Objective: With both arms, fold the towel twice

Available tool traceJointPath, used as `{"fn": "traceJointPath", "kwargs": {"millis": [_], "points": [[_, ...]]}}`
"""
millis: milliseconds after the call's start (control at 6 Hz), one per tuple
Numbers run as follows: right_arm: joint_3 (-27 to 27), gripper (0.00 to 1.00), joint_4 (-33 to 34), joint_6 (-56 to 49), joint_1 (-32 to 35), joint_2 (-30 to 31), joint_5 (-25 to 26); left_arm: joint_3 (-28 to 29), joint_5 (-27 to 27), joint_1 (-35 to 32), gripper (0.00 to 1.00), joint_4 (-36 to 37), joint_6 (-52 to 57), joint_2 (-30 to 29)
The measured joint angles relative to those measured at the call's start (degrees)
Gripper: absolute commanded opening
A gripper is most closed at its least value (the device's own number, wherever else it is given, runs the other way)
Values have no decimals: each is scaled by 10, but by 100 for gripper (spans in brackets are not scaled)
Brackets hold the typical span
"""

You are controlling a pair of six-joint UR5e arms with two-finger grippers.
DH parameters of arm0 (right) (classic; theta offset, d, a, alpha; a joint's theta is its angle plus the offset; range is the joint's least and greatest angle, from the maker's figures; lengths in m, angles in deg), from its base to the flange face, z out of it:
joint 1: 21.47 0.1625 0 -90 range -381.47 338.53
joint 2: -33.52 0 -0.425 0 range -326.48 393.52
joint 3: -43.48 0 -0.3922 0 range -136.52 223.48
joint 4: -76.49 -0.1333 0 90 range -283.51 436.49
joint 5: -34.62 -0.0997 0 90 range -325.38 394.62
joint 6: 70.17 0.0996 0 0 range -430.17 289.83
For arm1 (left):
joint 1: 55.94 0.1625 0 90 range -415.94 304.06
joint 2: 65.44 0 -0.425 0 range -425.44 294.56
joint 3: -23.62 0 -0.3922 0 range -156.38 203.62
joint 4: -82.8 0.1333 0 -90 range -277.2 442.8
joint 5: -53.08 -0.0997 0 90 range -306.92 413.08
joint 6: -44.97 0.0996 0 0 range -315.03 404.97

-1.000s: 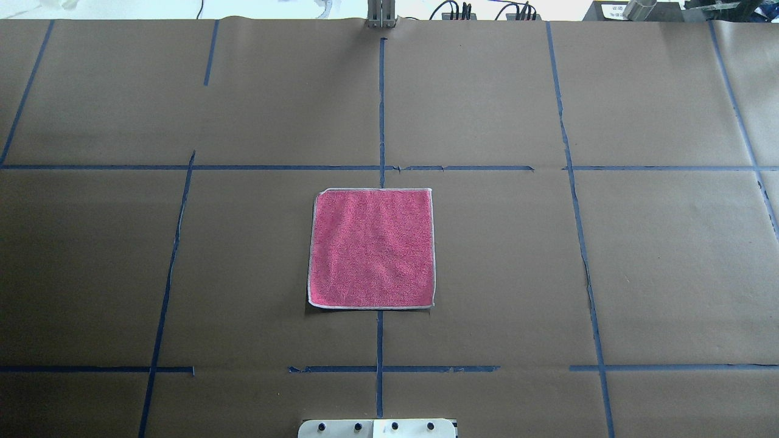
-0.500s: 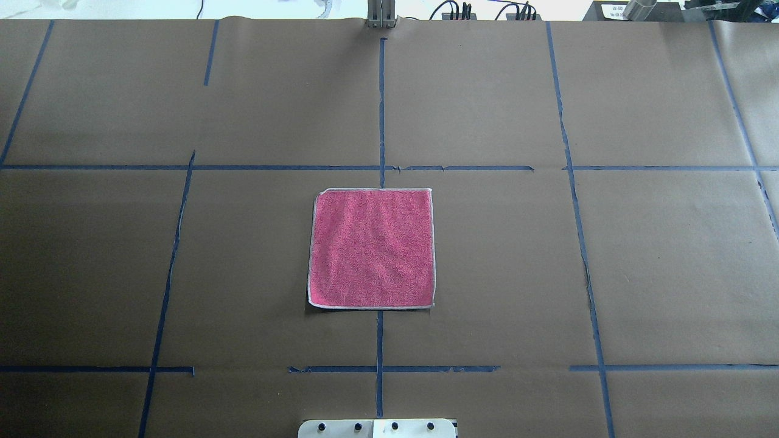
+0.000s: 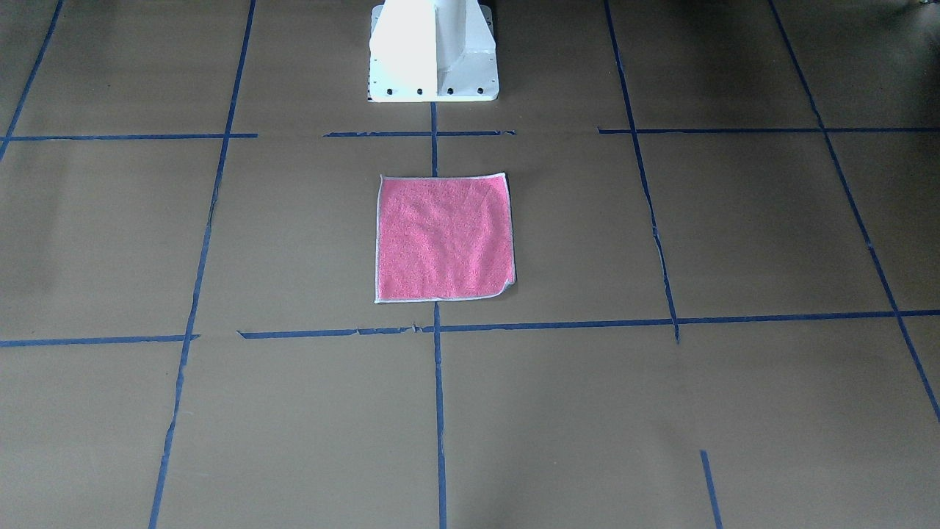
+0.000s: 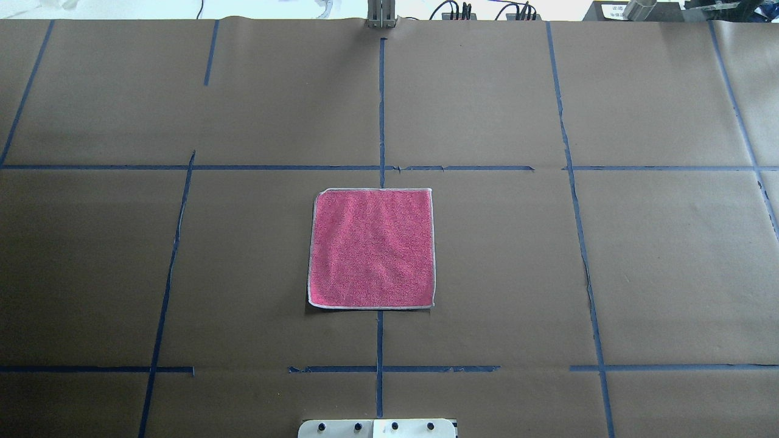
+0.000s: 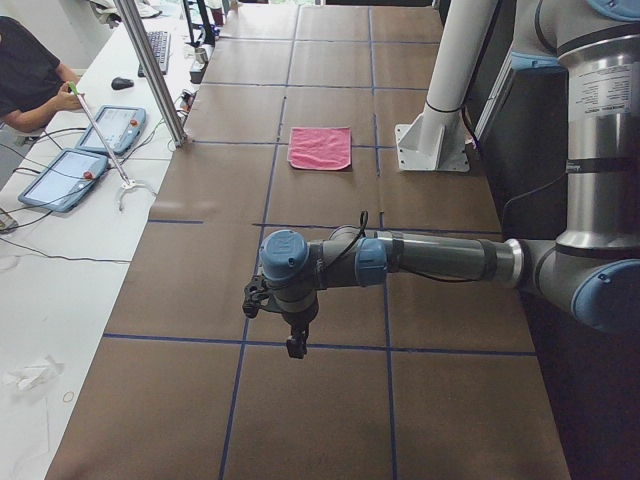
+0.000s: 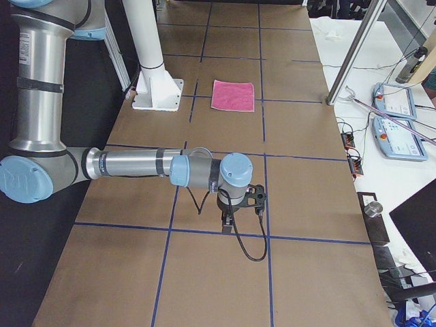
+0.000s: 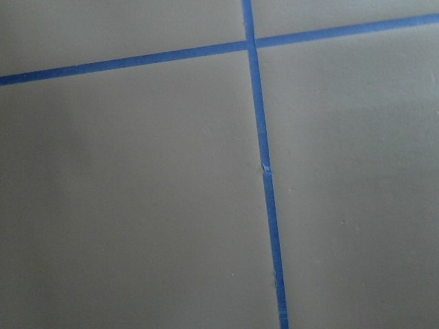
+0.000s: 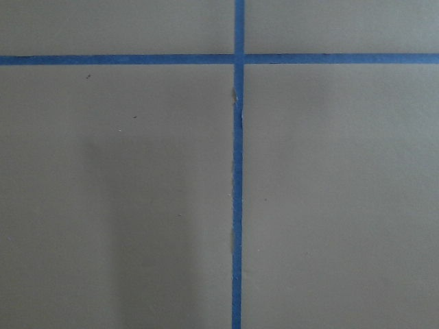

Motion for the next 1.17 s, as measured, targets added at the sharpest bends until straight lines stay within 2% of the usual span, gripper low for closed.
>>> {"fn": "traceJointPath", "kwargs": {"millis": [500, 833, 1000, 1167], "points": [[-13, 100, -99, 27, -68, -3, -15, -6, 10, 1, 100, -36, -27, -2], [-42, 100, -205, 150, -148, -5, -17, -5, 43, 12, 100, -64, -28, -4], [-48, 100, -267, 235, -195, -13, -15, -7, 59, 23, 100, -70, -36, -10], [-58, 100, -294, 352, -245, -36, -4, -7, 69, 45, 100, -82, -72, -24]]}}
